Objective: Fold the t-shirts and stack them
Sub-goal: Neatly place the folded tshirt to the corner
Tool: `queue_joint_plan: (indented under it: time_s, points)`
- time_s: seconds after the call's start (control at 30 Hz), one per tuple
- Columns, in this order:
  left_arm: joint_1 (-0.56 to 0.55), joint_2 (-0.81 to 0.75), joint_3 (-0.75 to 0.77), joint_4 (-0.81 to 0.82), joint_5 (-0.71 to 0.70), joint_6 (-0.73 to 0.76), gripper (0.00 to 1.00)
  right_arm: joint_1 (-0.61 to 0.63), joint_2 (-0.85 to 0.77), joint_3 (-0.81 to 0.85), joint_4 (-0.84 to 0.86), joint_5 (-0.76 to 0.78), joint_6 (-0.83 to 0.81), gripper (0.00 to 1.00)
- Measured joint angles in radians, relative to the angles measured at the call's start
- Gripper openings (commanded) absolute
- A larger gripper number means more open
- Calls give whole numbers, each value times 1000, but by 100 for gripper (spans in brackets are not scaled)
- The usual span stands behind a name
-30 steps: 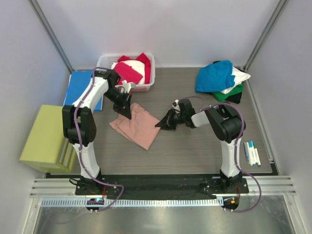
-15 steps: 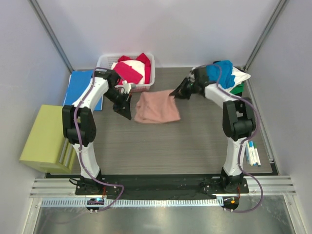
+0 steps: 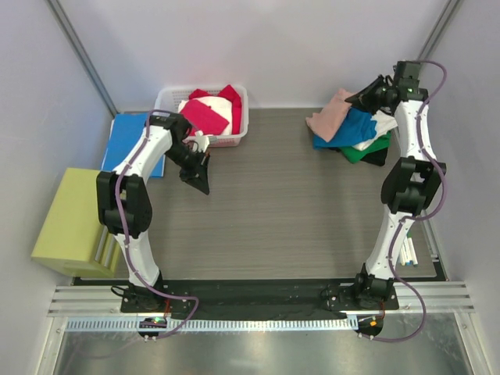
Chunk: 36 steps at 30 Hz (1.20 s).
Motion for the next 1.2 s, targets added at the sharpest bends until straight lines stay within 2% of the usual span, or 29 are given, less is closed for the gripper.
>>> queue_joint_plan:
  time_s: [0.5, 0.7, 0.73, 0.8, 0.83, 0.93, 1.2]
  points:
    - [4, 0, -12, 0, -3, 18, 0, -249, 0, -32, -96, 34, 64, 1]
    - [8, 0, -12, 0, -6, 19, 0, -286, 0, -40, -114, 50, 73, 4]
    - [9, 0, -11, 0, -6, 18, 0, -286, -1, -49, -114, 55, 73, 18]
    - [8, 0, -11, 0, -6, 18, 0, -283, 0, -64, -123, 77, 70, 36]
    - [8, 0, -11, 0, -6, 19, 0, -278, 0, -67, -134, 96, 66, 54]
    - [8, 0, -11, 0, -6, 20, 0, -258, 2, -59, -171, 159, 48, 76]
    - [12, -2, -19, 0, -6, 38, 0, -183, 4, 152, -264, 341, 8, 88]
